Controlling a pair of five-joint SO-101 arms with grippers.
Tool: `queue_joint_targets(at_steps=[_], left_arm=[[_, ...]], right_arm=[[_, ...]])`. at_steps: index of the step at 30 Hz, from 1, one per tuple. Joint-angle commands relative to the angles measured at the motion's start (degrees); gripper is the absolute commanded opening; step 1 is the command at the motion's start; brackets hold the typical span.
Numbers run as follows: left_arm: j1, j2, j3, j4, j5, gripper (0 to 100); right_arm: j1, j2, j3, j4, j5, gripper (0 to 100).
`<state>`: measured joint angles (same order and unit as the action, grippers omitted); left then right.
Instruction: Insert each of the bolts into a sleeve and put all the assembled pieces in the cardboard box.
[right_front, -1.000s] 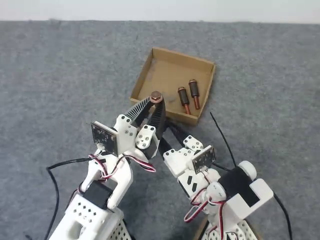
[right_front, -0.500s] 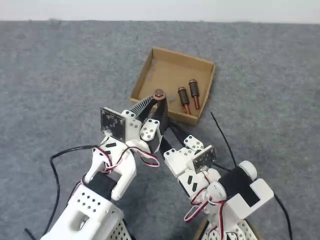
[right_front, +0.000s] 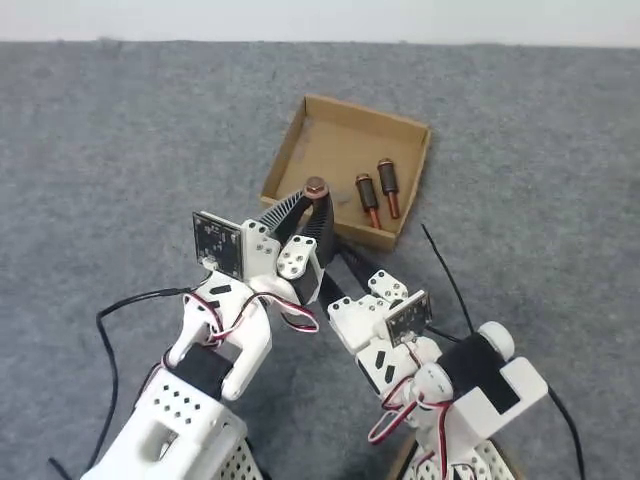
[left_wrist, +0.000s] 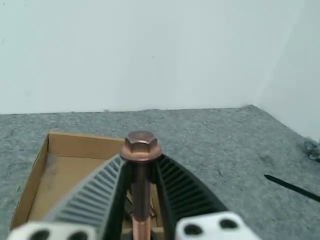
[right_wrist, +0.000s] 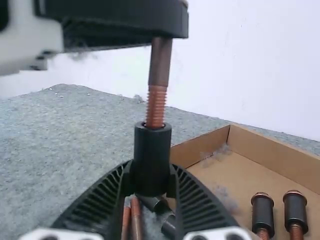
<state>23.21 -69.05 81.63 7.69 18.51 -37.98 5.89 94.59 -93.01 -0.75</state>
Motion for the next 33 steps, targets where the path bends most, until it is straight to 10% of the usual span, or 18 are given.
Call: queue_joint_targets(at_steps=[1, 33], left_arm=[[0.9, -0.1, 0.4, -1.7, 0.6, 1], [1.6, -0.1, 1.9, 8.7, 0.5, 1]], right_arm=[[1.1, -0.4, 1.1, 0.1, -0.4, 0.6], [1.1, -0.4, 1.1, 0.1, -0.4, 0.6]])
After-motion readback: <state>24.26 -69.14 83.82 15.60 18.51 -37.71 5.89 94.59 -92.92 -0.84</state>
